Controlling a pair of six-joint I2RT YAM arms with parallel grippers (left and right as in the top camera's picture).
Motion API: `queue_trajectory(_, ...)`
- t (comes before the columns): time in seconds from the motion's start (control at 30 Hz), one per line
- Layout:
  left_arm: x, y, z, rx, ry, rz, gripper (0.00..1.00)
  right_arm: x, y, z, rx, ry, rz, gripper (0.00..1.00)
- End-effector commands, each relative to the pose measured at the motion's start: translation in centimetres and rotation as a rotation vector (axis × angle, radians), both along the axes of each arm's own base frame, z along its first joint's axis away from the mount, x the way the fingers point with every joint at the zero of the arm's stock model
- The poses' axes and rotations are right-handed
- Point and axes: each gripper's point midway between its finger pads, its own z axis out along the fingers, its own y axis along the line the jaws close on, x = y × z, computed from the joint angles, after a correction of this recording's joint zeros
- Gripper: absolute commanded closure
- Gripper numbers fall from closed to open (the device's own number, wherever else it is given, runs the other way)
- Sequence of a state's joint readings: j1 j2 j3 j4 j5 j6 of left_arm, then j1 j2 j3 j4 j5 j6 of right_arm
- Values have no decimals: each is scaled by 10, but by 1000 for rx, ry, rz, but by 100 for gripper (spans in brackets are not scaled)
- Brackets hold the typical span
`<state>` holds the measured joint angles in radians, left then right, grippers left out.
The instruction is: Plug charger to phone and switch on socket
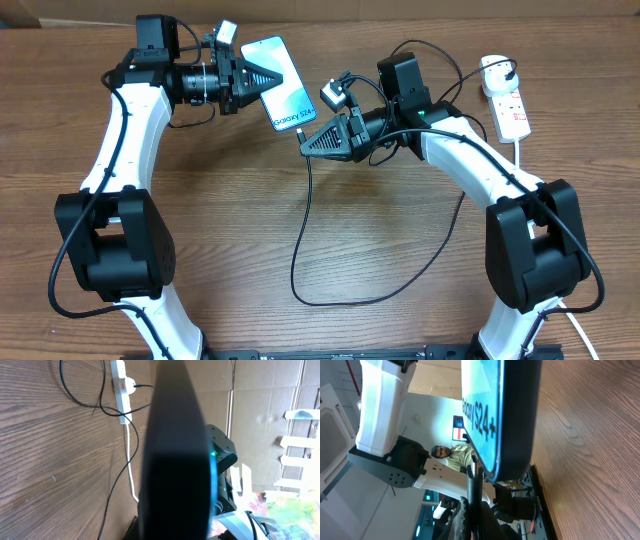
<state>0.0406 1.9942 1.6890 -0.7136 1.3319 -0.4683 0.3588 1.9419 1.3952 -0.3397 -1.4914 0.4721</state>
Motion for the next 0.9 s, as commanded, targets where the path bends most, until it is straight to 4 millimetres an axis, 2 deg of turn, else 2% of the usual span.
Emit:
queue_trajectory(0.0,-6,-3,10,-44,-15,-34,96,-4,-2,23,39,-43,19,96)
queue_trajectory(0.87,-6,-4,11,-49,8,-32,96,-1,0,19,15,-32,1,96)
